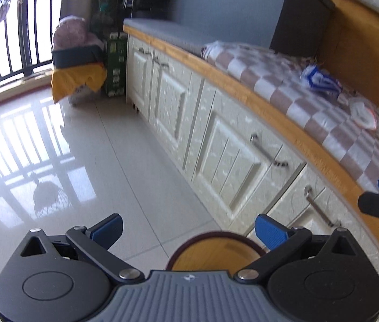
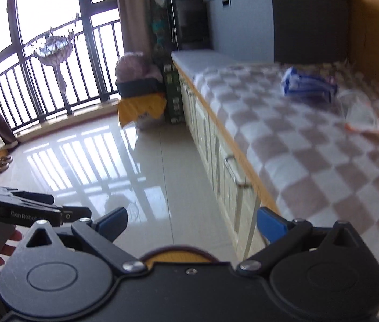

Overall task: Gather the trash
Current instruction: 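Raise both tools from the wastebasket back toward the bench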

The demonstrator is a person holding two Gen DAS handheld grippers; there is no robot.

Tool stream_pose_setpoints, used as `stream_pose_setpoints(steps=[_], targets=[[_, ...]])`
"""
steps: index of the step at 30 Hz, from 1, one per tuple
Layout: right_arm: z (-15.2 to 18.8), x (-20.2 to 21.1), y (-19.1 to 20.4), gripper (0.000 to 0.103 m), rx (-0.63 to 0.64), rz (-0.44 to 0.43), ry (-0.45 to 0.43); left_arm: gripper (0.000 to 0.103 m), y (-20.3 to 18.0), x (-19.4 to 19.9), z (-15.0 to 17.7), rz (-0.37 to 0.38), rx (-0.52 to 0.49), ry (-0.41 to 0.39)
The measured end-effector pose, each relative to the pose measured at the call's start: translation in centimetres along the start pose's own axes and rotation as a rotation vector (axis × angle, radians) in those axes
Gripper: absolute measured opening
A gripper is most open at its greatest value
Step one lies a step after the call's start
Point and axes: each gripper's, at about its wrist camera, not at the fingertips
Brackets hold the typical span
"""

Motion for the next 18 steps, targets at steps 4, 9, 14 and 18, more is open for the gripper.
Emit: stream_pose_setpoints(steps=[4, 9, 14, 18], targets=[[-2.6, 1.7, -0.4, 0.103, 0.026, 0.025, -0.099, 0.103, -0.7, 1.4, -1.8, 0.011, -0.003, -0.070], [-5.5, 3.9, -1.8, 0.103, 0.060, 0.077, -0.207, 0.103, -2.2, 3.2, -4.8, 0.046, 0.006, -0.160], [-8.6, 5.4, -4.0, 0.103, 0.104, 0.170, -0.295, 0.103, -5.2, 4.9, -8.1, 0.101, -0.017, -0.269], [-10.9, 7.2, -6.1, 0.103, 0.113, 0.241, -0.375, 0.103, -8.8, 5.4, -10.2, 0.143, -0.071, -0.338]])
Point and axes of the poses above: each gripper's, at about its wrist camera, not at the fingertips, and x roughly against the way its jaws point, y to its left, z to its underside, and after that the axes turned 5 degrees about -y, right-handed
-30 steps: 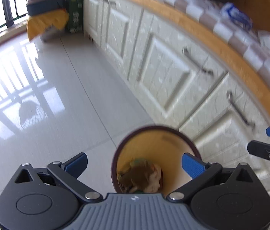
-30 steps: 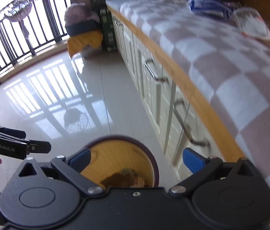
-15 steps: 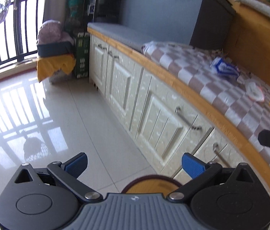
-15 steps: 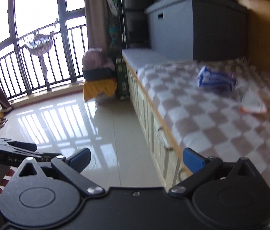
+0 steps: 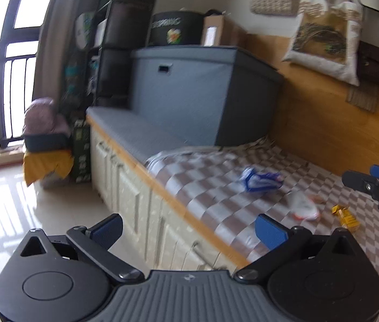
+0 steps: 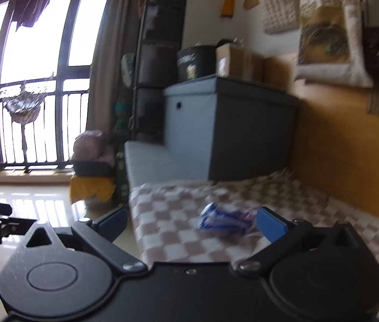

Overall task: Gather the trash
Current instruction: 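Raise both tools from the wastebasket back toward the bench, then grasp the clear plastic bag with the left tool while the right tool grasps the yellow box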

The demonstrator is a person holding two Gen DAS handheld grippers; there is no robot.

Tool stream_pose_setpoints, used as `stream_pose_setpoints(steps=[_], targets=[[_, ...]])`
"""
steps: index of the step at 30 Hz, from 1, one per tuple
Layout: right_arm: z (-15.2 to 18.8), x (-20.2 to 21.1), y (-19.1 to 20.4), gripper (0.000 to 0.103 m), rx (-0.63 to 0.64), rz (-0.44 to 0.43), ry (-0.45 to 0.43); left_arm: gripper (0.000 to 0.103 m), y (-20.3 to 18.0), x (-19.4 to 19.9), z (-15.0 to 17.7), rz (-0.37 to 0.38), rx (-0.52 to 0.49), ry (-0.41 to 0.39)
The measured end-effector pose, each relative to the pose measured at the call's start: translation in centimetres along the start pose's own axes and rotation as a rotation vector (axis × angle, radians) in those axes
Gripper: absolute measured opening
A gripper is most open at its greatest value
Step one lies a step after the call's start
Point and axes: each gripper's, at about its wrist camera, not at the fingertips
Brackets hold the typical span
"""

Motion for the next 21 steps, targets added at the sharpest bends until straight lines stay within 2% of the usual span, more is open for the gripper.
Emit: stream_pose_setpoints(steps=[5, 8, 16, 21], targets=[[-1.5, 1.1, -3.8, 0.103, -0.045, 0.121, -0.097, 0.103, -4.5, -1.1, -1.7, 0.069, -0.052, -0.060], [-1.4, 1.6, -6.0, 0.103, -0.075, 0.169, -0.123, 0.103, -7.1, -2.1, -2.2, 0.096, -0.081, -0.078], [1.3, 1.6, -11.2, 0.103, -0.043, 0.367, -0.072, 0.103, -13.2, -5.8, -2.7, 0.171, -0.106, -0.075], [3.2, 1.9, -15.2, 0.103, -0.122, 0.451, -0.049, 0.103, -16.7, -7.7, -2.7, 0.203, -0.104, -0.064]])
Point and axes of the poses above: each gripper's, at about its wrist camera, not at the fingertips, and x roughly against the way its jaws point, y to its left, z to its underside, and after that the axes turned 5 degrees about -y, right-handed
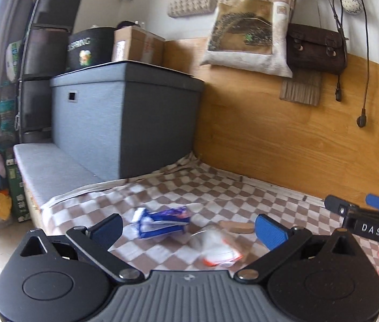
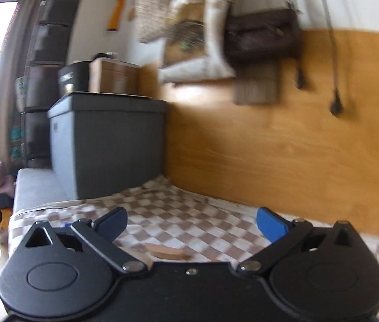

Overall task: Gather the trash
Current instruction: 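Grasp the clear plastic bag with the left tool while the right tool grasps the yellow box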

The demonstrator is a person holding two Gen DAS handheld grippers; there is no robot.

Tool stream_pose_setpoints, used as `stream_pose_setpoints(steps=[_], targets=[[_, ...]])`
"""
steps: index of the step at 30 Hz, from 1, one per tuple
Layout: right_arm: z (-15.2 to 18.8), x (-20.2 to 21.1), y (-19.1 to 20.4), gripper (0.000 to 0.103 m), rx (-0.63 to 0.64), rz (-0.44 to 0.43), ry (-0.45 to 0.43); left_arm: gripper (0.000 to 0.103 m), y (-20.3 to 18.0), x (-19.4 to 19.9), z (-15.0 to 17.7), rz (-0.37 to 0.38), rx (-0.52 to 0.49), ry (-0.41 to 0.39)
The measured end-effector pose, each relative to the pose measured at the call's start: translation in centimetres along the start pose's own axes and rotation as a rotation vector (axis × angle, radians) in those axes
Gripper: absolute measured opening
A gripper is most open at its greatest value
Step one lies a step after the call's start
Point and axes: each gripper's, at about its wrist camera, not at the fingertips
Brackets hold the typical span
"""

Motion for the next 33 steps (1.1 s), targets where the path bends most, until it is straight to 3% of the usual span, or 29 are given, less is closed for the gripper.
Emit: stream_pose_setpoints(steps=[7, 15, 20, 24, 30, 33], targets=[[1.4, -1.0, -3.6, 0.103, -0.060, 0.058, 0.019, 0.103, -2.3, -3.6, 0.3, 0.075, 0.083, 0.014], [4.9, -3.6, -4.0, 0.103, -0.002, 0.030, 0.097, 0.103, -1.2, -9.4, 4.3, 0.210, 0.456, 0.162], [6.3, -5.1, -3.5, 0.103, 0.034, 0.000, 0.142, 0.103, -0.6, -13.1, 6.7, 0.258, 0.620, 0.227], [7.2, -6.0, -3.4, 0.103, 0.036, -0.037, 0.169, 0.098, 0.1, -15.3, 7.9, 0.271, 0.742, 0.220], [8.5, -7.0, -2.9, 0.103, 0.048, -0.063, 0.192, 0.096, 0.3, -18.1, 9.0, 0.250, 0.832, 0.179], [9.0, -7.4, -2.4, 0.097, 0.075, -0.075, 0.215, 0.093, 0.6, -19.4, 10.0, 0.247, 0.914, 0.168]])
Point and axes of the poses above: each gripper's, at about its wrist camera, not at the fingertips, and x roughly against the way its jaws point, y to its left, z to its underside, and after that the axes turned 5 degrees about -y, right-handed
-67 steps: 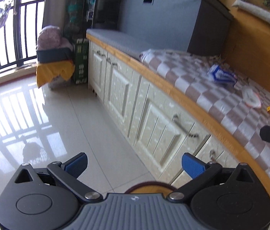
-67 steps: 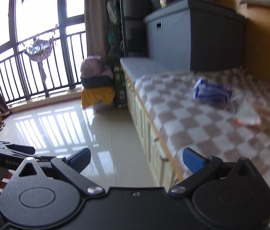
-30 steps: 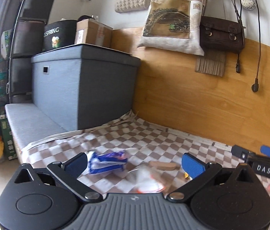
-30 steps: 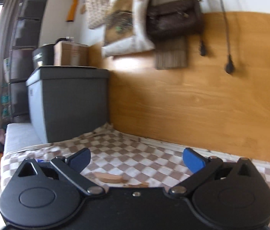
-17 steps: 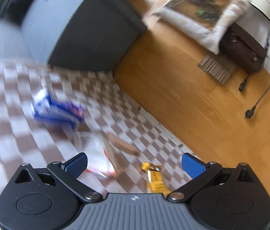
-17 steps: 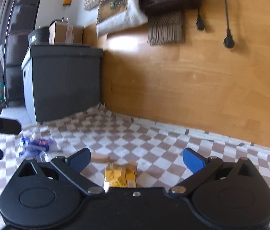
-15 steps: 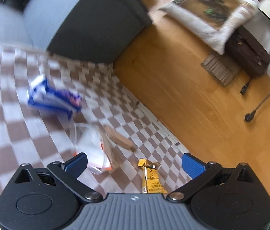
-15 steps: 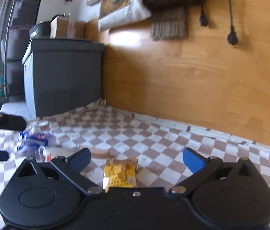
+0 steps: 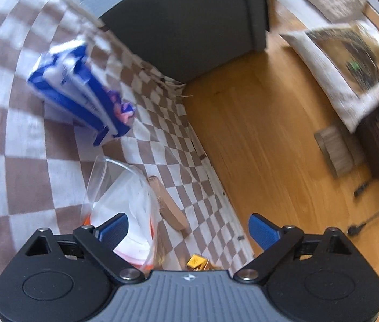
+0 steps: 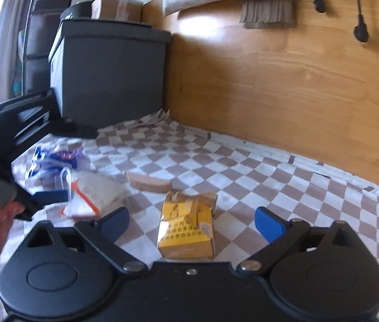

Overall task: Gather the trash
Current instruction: 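Grasp the clear plastic bag with the left tool while the right tool grasps the yellow box, then lift the clear bag and yellow box off the bench with both tools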

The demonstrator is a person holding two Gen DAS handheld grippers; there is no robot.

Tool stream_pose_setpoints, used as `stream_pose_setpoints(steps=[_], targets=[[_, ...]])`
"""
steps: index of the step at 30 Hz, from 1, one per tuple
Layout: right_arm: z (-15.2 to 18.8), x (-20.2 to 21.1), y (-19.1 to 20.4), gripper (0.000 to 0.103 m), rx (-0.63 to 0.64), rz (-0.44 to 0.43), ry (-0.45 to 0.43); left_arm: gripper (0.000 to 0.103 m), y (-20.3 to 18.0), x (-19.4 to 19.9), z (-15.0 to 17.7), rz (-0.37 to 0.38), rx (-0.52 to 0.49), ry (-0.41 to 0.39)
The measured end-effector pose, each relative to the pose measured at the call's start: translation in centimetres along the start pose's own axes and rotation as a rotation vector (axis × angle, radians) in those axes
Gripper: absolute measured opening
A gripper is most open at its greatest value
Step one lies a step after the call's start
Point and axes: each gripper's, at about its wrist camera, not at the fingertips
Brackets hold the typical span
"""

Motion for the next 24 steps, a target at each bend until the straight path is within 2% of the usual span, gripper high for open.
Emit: stream_pose_setpoints(steps=[2, 7, 12, 16, 19, 21, 24], targets=[[0.1, -0.6, 0.1, 0.096, -0.009, -0.005, 0.016, 0.091, 0.5, -0.6, 0.2, 0.014, 0.030, -0.005], [0.3, -2.2, 0.2, 0.096, -0.068, 0.013, 0.043, 0.082, 0.9, -1.5, 0.1, 0.043, 0.025, 0.005], [0.8, -3.5, -0.2, 0.093, -0.172, 0.049, 0.074, 0.060, 1.4, -2.3, -0.2, 0.001, 0.031, 0.030], [1.2, -4.1, -0.5, 0.084, -0.246, 0.057, 0.093, 0.049, 1.6, -2.5, 0.0, -0.023, 0.015, 0.023], [1.5, -4.6, -0.1, 0.075, -0.239, 0.069, 0.116, 0.040, 1.8, -2.6, 0.1, -0.041, 0.002, 0.018], [1.7, -4.7, 0.1, 0.067, -0.235, 0.077, 0.130, 0.020, 1.9, -2.6, 0.0, -0.074, 0.000, 0.023], [1.9, -4.4, 0.0, 0.063, -0.264, 0.057, 0.143, 0.016, 1.8, -2.1, -0.2, -0.089, -0.062, 0.069]])
Point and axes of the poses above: each gripper's, at about its wrist camera, not at the fingertips, and x roughly against the way its jaws point, y to its left, z to its underside, and after that the axes turned 5 degrees about -y, right-handed
